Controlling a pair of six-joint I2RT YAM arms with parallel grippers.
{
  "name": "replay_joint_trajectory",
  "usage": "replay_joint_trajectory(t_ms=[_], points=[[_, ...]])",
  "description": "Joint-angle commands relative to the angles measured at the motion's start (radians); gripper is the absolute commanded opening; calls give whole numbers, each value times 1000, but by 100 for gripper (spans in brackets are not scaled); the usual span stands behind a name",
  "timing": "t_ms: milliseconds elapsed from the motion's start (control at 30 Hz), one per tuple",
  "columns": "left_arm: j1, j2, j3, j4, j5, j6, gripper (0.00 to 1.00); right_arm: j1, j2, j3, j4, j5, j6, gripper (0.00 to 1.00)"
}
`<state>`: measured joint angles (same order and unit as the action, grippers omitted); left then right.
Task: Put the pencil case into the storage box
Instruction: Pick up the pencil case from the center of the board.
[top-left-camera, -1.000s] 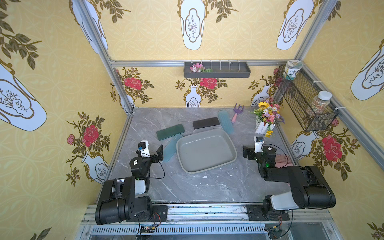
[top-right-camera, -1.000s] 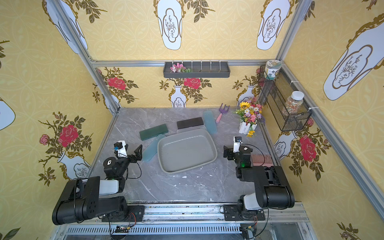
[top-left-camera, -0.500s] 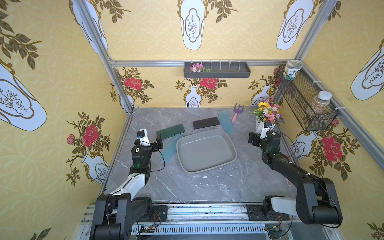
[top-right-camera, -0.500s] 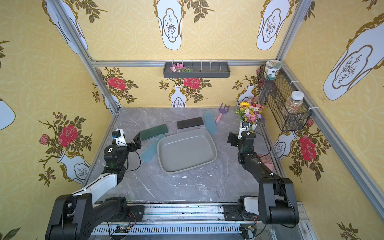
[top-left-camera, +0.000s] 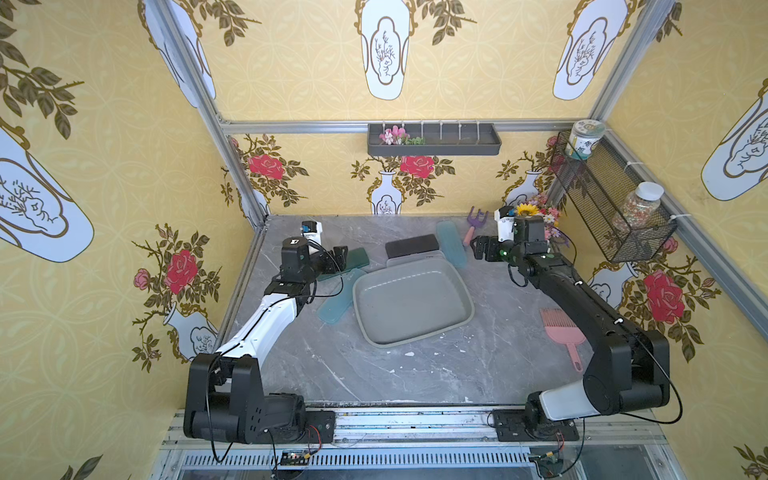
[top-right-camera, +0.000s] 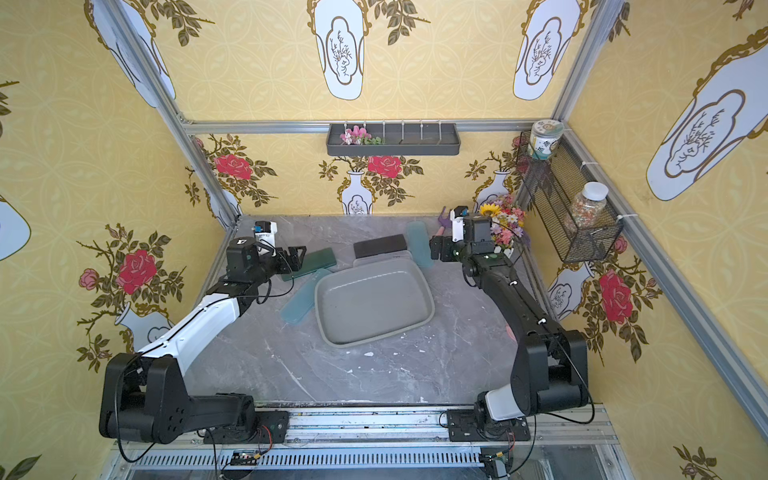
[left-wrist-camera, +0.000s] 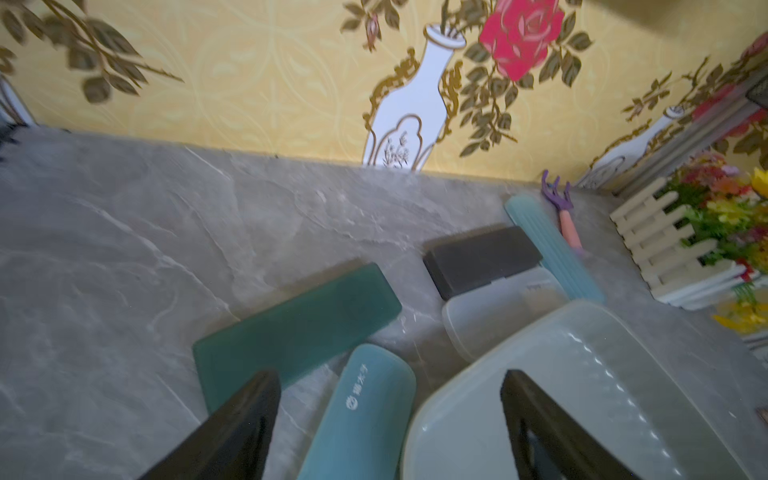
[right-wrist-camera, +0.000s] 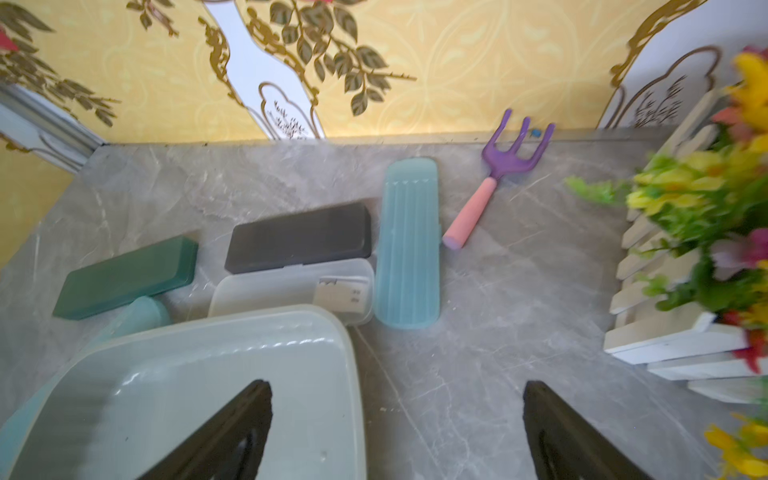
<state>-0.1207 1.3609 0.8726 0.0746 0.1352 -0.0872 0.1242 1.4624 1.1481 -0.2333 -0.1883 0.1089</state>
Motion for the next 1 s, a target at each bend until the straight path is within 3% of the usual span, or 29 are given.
replay_joint_trajectory(t_ms=[0,200,333,433,667,833,967], points=[[-19,34,22,-78,70,16,86,29,-13,-10,-47,-50,22,97],[-20,137,78,-186,104,17,87,38,-52,-91,-29,-100,41,97],[-20,124,27,-115,132,-34,82,38,-28,-87,-71,-82,19,97],[-20,91,-11,-77,87,-49,78,38,-22,-96,-62,-75,17,97],[-22,123,4,-236,8,6,79,41,15,-95,-51,-100,29,97],[-22,152,-25,-248,-44,40,84,41,16,-100,-56,-102,29,97],[-29,152,-42,-244,-82,101,82,48,11,-99,-68,-102,23,97]])
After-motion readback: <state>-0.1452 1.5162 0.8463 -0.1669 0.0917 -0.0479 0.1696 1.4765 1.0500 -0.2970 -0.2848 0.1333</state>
